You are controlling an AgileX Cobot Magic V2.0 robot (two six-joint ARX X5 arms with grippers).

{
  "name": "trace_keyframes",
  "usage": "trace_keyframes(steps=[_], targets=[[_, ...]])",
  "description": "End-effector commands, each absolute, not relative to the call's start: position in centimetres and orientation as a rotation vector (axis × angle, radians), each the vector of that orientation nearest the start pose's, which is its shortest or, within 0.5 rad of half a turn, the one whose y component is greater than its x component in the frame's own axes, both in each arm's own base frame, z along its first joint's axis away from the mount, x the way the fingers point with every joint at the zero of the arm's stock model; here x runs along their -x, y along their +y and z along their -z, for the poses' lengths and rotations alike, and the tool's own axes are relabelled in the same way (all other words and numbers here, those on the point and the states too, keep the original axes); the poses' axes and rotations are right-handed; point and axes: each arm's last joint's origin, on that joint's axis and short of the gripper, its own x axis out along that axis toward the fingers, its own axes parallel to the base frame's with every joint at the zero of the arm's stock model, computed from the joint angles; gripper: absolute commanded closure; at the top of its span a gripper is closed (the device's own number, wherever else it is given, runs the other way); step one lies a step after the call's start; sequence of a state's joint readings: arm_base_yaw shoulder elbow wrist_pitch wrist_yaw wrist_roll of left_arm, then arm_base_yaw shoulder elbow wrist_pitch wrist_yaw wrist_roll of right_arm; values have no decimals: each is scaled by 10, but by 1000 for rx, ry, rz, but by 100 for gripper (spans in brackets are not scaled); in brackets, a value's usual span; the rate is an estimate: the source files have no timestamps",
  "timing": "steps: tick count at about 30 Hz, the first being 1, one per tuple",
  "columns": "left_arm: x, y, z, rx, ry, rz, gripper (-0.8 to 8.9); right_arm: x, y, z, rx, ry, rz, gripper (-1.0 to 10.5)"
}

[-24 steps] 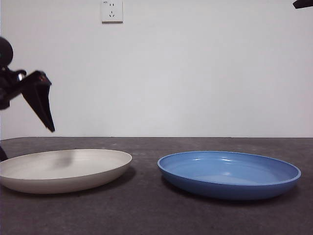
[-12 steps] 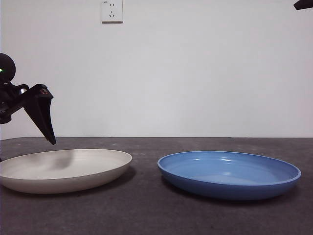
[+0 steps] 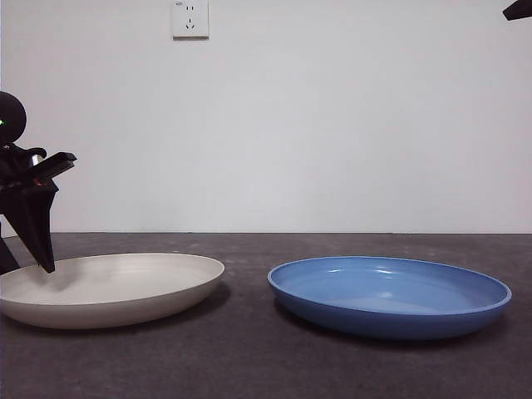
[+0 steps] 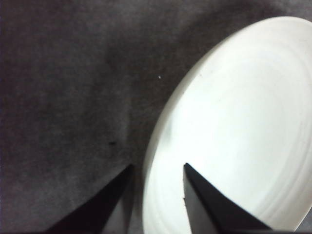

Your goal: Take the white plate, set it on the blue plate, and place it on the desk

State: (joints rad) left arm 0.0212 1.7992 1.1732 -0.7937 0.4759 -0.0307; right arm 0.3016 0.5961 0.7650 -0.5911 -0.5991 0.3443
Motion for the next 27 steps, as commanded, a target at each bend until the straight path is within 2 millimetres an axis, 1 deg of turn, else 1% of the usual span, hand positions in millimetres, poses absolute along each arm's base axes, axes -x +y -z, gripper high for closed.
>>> trace_keyframes(steps=[1, 3, 7, 9, 12, 15, 18, 20, 24, 27], targets=[[-333, -6, -170, 357, 1395, 368, 706, -106, 51, -318, -366, 563, -816, 357], [-333, -6, -167, 355, 1399, 370, 750, -106, 51, -318, -366, 563, -816, 357], [-336, -6, -158, 363, 1426, 367, 808, -106, 51, -318, -365, 562, -816, 357], [-336, -6, -155, 365, 1436, 365, 808, -106, 51, -318, -365, 561, -816, 358], [-337, -6, -157, 367, 1435, 360, 807, -105, 50, -320, -365, 558, -811, 358], [-341, -6, -165, 368, 1432, 358, 806, -102, 48, -325, -348, 561, -759, 358], [-347, -8, -179, 377, 1432, 351, 806, -94, 43, -333, -281, 584, -664, 358], [-349, -12, -190, 387, 1447, 347, 806, -88, 39, -340, -222, 600, -607, 358], [-353, -34, -207, 355, 1459, 386, 806, -74, 31, -355, -133, 616, -510, 358], [-355, -58, -219, 335, 1450, 434, 806, -64, 27, -366, -103, 624, -452, 358]])
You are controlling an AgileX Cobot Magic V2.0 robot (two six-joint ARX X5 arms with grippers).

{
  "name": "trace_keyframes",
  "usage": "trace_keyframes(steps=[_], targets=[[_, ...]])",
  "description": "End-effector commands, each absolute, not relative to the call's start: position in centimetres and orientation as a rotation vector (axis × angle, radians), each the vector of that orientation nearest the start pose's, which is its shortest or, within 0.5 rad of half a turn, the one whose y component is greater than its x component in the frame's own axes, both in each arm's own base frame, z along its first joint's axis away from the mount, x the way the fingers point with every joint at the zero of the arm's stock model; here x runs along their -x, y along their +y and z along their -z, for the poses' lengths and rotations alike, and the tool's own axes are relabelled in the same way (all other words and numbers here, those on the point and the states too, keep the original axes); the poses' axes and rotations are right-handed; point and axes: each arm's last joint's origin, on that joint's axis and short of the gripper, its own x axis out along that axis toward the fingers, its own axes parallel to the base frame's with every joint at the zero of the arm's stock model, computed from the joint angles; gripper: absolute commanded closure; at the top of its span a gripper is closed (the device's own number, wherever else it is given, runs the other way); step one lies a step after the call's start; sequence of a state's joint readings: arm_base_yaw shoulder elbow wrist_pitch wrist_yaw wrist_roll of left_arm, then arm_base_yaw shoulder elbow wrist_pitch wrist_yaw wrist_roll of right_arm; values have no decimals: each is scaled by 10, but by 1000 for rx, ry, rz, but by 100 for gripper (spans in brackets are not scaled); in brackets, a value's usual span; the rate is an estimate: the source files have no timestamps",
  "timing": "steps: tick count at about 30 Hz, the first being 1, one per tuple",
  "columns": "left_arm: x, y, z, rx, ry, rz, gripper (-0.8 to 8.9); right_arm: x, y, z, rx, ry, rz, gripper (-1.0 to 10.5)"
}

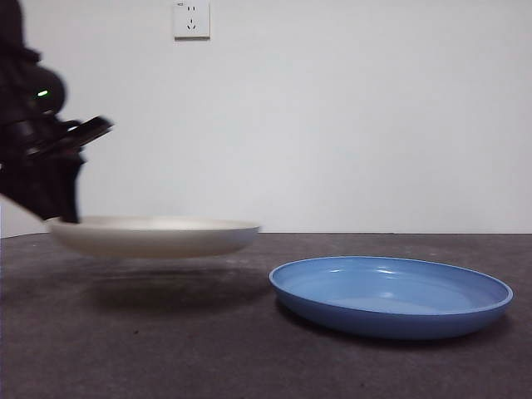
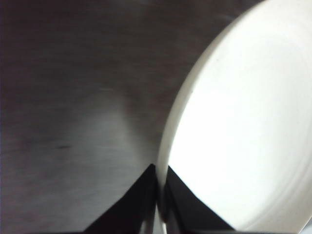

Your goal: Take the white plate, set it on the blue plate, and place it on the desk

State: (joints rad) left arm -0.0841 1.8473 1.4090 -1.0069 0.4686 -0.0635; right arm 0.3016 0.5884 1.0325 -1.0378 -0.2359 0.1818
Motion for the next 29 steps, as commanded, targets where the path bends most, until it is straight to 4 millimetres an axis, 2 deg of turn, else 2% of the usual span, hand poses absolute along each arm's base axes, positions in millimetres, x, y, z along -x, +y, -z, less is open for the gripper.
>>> trace_keyframes(steps=[1, 9, 16, 22, 29], targets=[[-355, -70, -223, 330, 1443, 475, 806, -61, 25, -369, -97, 623, -438, 358], [-345, -152, -243, 239, 1382, 684, 806, -48, 21, -385, -88, 606, -439, 358], [-340, -211, -238, 179, 1396, 779, 806, -46, 21, -384, -101, 626, -472, 358], [-354, -245, -226, 146, 1430, 809, 806, -46, 22, -384, -106, 629, -490, 358], [-371, -262, -216, 96, 1462, 762, 806, -46, 22, -384, -103, 627, -496, 358]])
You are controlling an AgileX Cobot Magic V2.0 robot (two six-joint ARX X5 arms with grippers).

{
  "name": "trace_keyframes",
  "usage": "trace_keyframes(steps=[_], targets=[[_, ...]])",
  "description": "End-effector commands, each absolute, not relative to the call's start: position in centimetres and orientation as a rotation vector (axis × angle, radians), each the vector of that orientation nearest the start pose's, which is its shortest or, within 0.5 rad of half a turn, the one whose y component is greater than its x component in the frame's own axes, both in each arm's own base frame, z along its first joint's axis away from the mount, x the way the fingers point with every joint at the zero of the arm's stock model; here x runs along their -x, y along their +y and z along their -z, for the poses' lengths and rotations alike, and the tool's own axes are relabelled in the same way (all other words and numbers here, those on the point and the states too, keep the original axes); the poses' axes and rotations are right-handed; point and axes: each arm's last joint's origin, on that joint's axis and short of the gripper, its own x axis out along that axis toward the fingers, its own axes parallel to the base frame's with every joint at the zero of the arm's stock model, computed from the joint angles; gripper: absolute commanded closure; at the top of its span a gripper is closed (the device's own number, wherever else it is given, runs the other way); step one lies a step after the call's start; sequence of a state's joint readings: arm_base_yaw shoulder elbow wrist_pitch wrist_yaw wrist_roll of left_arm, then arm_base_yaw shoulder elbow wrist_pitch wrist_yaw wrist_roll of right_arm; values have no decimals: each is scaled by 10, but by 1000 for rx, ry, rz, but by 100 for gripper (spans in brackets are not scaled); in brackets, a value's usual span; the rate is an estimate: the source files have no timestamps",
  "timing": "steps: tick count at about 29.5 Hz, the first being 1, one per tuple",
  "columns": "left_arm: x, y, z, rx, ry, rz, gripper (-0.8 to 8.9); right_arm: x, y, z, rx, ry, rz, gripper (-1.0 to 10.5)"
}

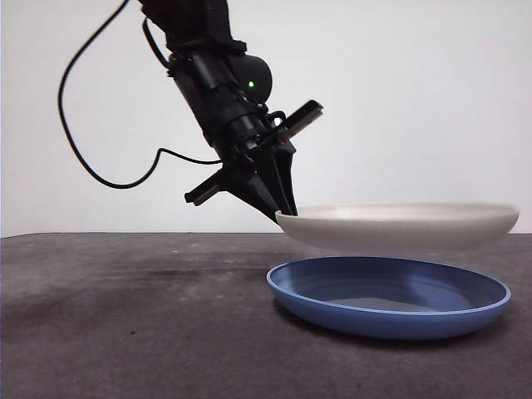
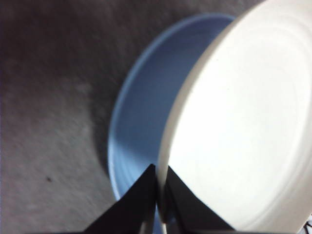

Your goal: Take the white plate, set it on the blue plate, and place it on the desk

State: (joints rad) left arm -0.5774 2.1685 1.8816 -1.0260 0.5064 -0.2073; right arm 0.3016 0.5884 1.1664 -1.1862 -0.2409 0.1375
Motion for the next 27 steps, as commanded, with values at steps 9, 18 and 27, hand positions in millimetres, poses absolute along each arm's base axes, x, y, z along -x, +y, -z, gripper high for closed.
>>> trace_keyframes(steps=[9, 18, 27], targets=[[-374, -268, -201, 72, 1518, 749, 806, -47, 22, -385, -93, 612, -500, 358], [-372, -269, -199, 36, 1528, 750, 806, -47, 22, -387, -91, 593, -503, 358], [-369, -274, -196, 2, 1528, 745, 788, -47, 22, -387, -92, 594, -502, 358]])
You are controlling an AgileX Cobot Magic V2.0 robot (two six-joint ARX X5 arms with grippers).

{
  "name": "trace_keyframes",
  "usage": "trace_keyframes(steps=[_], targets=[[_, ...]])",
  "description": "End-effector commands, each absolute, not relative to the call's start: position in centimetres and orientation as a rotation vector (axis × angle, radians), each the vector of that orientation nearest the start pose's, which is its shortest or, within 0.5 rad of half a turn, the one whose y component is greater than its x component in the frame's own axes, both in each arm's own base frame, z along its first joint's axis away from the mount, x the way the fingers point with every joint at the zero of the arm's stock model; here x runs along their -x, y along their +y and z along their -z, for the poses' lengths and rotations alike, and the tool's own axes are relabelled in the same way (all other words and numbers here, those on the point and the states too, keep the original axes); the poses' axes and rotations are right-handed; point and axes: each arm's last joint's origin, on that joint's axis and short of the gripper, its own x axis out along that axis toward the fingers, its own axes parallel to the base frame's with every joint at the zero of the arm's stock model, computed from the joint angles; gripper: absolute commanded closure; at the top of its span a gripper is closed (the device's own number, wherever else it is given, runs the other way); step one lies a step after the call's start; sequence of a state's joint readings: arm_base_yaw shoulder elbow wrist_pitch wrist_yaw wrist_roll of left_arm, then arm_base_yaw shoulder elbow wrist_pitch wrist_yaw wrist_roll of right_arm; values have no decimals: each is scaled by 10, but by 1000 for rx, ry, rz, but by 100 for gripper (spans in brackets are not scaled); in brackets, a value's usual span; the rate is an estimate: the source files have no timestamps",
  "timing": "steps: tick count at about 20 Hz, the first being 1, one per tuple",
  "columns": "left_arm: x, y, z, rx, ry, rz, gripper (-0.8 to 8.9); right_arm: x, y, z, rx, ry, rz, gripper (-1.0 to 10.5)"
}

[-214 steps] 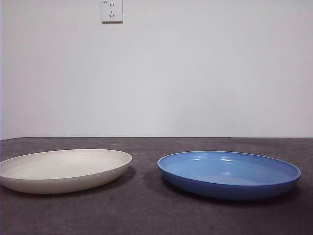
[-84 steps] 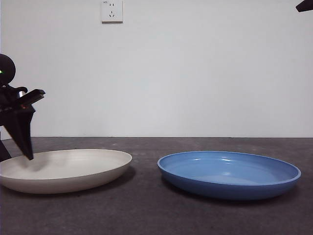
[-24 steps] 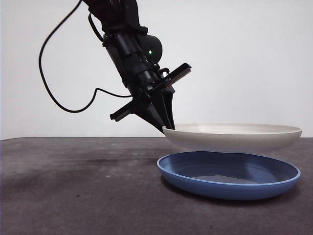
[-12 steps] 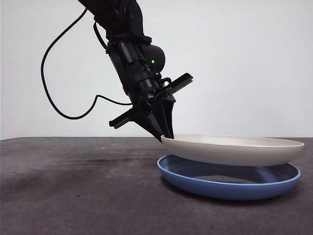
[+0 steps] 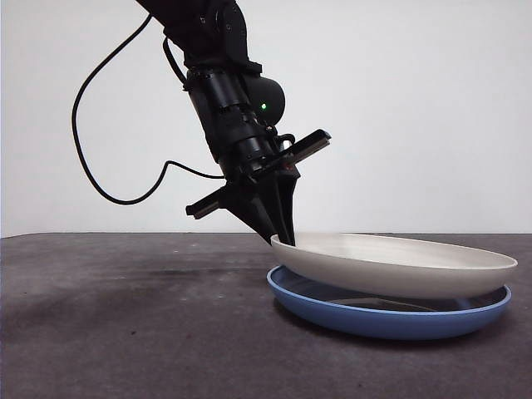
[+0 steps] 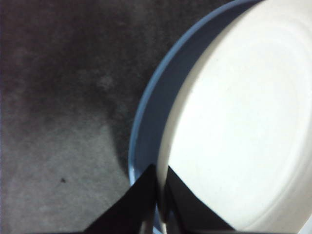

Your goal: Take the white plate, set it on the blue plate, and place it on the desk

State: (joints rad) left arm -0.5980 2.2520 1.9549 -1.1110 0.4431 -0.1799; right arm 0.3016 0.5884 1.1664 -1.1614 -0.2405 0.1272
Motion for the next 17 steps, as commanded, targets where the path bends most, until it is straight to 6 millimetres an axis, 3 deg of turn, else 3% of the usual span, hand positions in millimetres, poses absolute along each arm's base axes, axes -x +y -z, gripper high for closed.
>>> trace_keyframes(steps=[1, 6, 9, 12, 17], targets=[[-368, -275, -195, -1, 1528, 749, 762, -47, 22, -387, -92, 594, -502, 358], [-370, -277, -198, 4, 1501, 757, 513, -47, 22, -386, -92, 599, -502, 358], [-375, -275, -211, 12, 1475, 760, 344, -47, 22, -386, -92, 598, -502, 358], [-379, -272, -240, -7, 1425, 791, 238, -47, 22, -386, -92, 598, -501, 358], [-361, -252, -306, -90, 1373, 864, 218, -48, 22, -386, -147, 615, -468, 358]])
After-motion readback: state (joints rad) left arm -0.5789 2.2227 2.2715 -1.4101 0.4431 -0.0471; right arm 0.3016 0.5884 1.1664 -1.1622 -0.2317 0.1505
